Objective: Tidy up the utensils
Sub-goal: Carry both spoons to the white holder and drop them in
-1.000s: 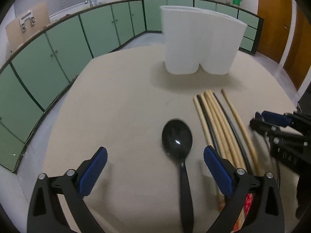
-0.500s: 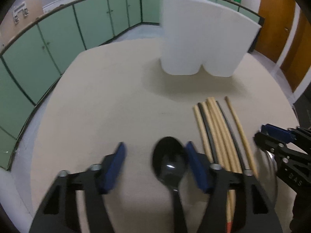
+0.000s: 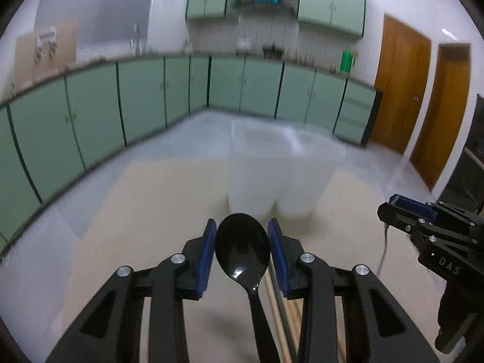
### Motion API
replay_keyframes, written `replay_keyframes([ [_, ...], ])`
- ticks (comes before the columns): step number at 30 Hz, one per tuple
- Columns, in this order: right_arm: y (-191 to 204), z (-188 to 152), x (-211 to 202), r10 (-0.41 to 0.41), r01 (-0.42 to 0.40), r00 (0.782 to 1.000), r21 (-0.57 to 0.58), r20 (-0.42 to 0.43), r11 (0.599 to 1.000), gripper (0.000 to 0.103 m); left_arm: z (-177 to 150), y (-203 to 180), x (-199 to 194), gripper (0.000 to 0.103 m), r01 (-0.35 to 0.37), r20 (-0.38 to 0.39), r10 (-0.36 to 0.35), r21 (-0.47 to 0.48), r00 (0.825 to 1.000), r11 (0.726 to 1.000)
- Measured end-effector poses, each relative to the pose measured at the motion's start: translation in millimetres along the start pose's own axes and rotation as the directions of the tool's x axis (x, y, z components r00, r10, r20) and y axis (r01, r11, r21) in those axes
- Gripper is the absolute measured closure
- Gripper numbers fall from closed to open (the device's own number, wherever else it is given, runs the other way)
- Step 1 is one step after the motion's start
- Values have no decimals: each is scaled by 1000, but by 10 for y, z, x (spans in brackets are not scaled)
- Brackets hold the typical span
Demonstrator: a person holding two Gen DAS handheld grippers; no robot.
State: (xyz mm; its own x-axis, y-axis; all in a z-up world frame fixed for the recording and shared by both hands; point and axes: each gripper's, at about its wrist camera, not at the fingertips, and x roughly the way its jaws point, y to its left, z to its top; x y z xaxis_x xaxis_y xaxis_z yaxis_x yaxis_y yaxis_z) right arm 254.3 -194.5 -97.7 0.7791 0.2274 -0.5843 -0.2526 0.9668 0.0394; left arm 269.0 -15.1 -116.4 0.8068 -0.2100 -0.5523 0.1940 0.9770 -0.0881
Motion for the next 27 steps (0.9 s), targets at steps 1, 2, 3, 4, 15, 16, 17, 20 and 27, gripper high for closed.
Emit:
replay_keyframes([
  [1, -30, 58, -66, 1, -1, 1000, 0, 22, 1000, 76, 76, -14, -52, 68, -1, 41, 0, 2, 999, 1000],
  [2, -55, 148, -128, 4, -4, 999, -3, 54, 1000, 76, 164, -32, -96, 68, -3, 85, 3, 5, 996, 1000],
  [3, -71, 250, -179, 7, -6, 997, -8, 83, 1000, 76, 230, -46, -117, 68, -8, 113, 7, 10, 994, 1000],
  [4, -77, 348, -206, 9, -7, 995, -16, 104, 1000, 76, 331, -72, -129, 68, -16, 154, 13, 18, 988, 1000],
  [15, -383, 1300, -171, 12, -4, 973, -33, 229, 999, 76, 1328, -251, 211, 68, -38, 366, 17, 51, 930, 998],
  [16, -412, 1339, -133, 8, -2, 973, -28, 229, 1000, 76, 1379, -268, 293, 68, -42, 374, 18, 56, 927, 998],
  [17, -438, 1377, -76, 2, 4, 973, -26, 229, 1000, 76, 1420, -279, 364, 68, -44, 377, 19, 58, 926, 997],
  [20, -489, 1466, 121, -15, 21, 975, -24, 223, 999, 76, 1485, -275, 645, 68, -38, 366, 21, 39, 930, 999],
  [27, -567, 1394, 652, -38, 40, 989, -12, 144, 999, 76, 1372, -248, 1182, 68, -54, 320, 33, 56, 947, 997],
])
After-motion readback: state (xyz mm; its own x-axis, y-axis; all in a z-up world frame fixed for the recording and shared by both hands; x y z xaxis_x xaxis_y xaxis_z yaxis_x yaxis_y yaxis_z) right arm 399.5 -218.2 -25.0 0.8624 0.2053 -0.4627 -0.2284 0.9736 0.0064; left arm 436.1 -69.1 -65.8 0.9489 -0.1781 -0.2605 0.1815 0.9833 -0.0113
